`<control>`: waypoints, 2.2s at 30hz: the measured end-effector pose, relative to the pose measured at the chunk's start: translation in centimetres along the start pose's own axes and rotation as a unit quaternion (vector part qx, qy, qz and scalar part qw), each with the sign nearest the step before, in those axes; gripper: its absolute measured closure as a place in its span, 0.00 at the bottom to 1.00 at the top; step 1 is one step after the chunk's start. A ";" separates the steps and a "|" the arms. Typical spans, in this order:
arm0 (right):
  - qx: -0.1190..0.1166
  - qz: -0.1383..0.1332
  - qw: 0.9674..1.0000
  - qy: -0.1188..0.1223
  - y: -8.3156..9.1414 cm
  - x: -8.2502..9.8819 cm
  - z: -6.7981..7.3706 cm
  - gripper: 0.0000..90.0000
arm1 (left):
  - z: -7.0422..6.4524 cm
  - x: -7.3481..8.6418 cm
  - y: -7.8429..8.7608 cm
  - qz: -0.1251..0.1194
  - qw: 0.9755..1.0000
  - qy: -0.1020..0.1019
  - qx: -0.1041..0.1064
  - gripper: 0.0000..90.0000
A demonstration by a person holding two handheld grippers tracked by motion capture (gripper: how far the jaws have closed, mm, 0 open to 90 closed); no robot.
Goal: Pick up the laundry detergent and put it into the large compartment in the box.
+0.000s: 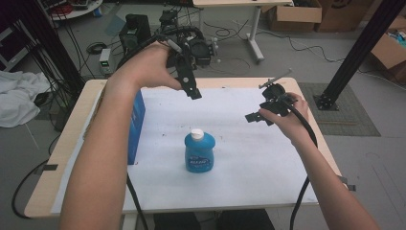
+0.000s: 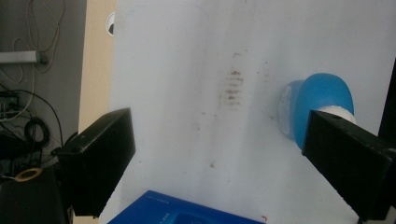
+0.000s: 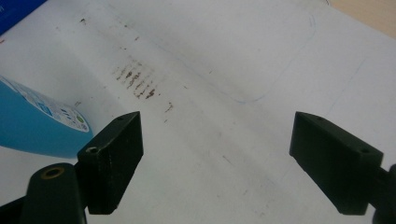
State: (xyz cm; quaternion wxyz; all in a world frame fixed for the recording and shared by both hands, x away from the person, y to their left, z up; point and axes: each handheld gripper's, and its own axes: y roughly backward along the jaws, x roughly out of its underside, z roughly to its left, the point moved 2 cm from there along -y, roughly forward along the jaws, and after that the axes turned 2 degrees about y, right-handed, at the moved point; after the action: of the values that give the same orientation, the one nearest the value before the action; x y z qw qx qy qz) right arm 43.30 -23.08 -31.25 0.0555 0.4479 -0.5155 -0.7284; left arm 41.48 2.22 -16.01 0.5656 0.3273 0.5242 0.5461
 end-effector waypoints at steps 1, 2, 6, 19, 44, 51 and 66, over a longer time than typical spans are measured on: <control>0.001 -0.001 1.000 0.000 0.0 0.0 0.0 0.19 | -0.2 0.1 0.0 -0.003 1.000 0.002 0.004 0.11; 0.000 -0.001 1.000 0.001 0.0 0.0 0.0 0.19 | -0.3 0.1 0.0 -0.002 1.000 -0.002 0.007 0.11; -0.001 0.000 1.000 -0.001 0.0 0.1 -0.1 0.19 | -1.1 0.4 -0.1 0.000 1.000 -0.009 0.016 0.11; -0.002 -0.003 1.000 0.000 0.1 0.2 0.0 0.19 | -3.7 1.2 -1.6 0.023 0.998 -0.030 0.041 0.11; 0.000 -0.002 1.000 0.001 0.0 0.5 0.2 0.19 | -7.5 1.5 -7.1 0.076 0.993 -0.062 0.070 0.11; -0.002 -0.002 1.000 0.001 -0.1 0.6 0.2 0.19 | -8.1 1.4 -8.2 0.075 0.992 -0.067 0.076 0.11; -0.003 -0.002 1.000 -0.002 -0.4 0.8 0.1 0.19 | -9.0 1.5 -11.3 0.083 0.990 -0.070 0.085 0.11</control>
State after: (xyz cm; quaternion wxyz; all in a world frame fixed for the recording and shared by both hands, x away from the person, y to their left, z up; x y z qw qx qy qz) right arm 42.92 -23.24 -32.03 0.0547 0.4474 -0.5125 -0.7308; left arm 35.80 -0.32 -29.09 0.5235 0.4544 0.4986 0.5204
